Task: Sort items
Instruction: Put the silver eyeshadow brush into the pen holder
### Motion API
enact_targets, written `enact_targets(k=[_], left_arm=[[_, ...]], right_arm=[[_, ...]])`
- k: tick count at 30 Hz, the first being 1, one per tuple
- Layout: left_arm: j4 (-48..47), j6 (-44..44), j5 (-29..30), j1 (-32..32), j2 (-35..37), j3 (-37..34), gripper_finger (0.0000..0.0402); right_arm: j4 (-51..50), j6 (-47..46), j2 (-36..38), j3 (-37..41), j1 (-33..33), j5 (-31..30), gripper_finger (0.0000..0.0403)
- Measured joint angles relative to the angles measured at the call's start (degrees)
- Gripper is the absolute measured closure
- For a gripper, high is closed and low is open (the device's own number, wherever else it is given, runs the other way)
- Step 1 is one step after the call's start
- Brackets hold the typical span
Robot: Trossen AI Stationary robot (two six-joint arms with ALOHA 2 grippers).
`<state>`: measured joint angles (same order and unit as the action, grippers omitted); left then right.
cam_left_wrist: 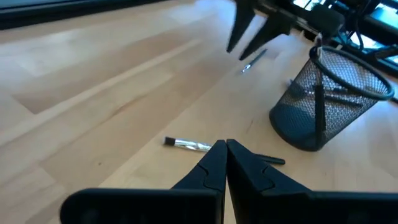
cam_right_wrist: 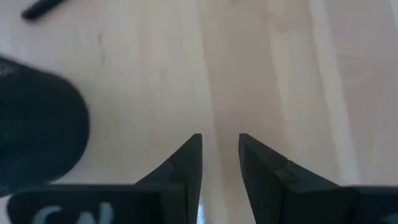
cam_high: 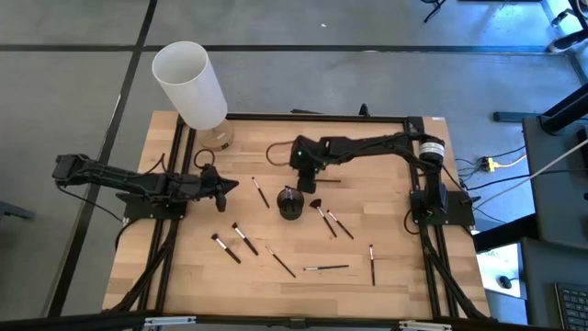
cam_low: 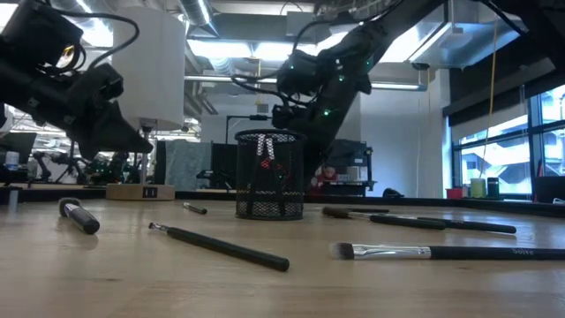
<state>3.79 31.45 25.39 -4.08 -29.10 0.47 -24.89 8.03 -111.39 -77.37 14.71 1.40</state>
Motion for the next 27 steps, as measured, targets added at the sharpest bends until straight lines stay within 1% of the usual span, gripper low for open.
enact_targets(k=[1, 4, 7, 10, 13, 16, 18, 22, 24, 27], left_arm=[[0.00, 0.20, 0.02, 0.00, -0.30, 0.00, 0.0396], [-0.02, 0.35, 0.00, -0.02, -1.00, 0.02, 0.0396], [-0.03, 0.35, 0.53, 0.00, -1.66, 0.01, 0.0396], [0.11, 0.38, 3.61, 0.00, -2.26, 0.01, 0.0396], [0.33, 0.73, 8.34, 0.00, -2.54, 0.00, 0.0396], [0.33, 2.29, 10.80, 0.02, -2.56, 0.00, 0.0396], [0.33, 2.57, 10.94, 0.02, -2.56, 0.00, 0.0396], [0.31, 2.79, 11.14, 0.02, -2.57, 0.00, 0.0396], [0.31, 2.79, 12.13, 0.00, -2.56, 0.00, 0.0396], [0.28, 2.77, 14.63, 0.04, -2.56, 0.00, 0.0396]], right_arm=[[0.07, 0.28, 0.01, 0.58, -0.75, -1.39, 0.0298], [2.15, 0.41, 0.76, 4.04, -1.92, -1.58, 0.0295], [6.38, 0.66, 0.93, 9.45, -1.97, -2.19, 0.0280], [14.69, 1.39, 1.41, 13.31, -1.92, -1.73, 0.0257], [18.64, 2.87, 1.50, 14.65, -1.87, -0.93, 0.0236], [17.75, 3.86, 1.44, 14.29, -1.87, 0.64, 0.0225], [15.90, 3.84, 1.44, 14.10, -1.87, 1.39, 0.0224], [12.18, 1.23, 1.56, 14.00, -2.22, 1.69, 0.0242], [11.23, 0.00, 1.57, 14.00, -2.64, 1.48, 0.0262], [11.08, -0.82, 1.57, 14.09, -3.20, 1.41, 0.0304]])
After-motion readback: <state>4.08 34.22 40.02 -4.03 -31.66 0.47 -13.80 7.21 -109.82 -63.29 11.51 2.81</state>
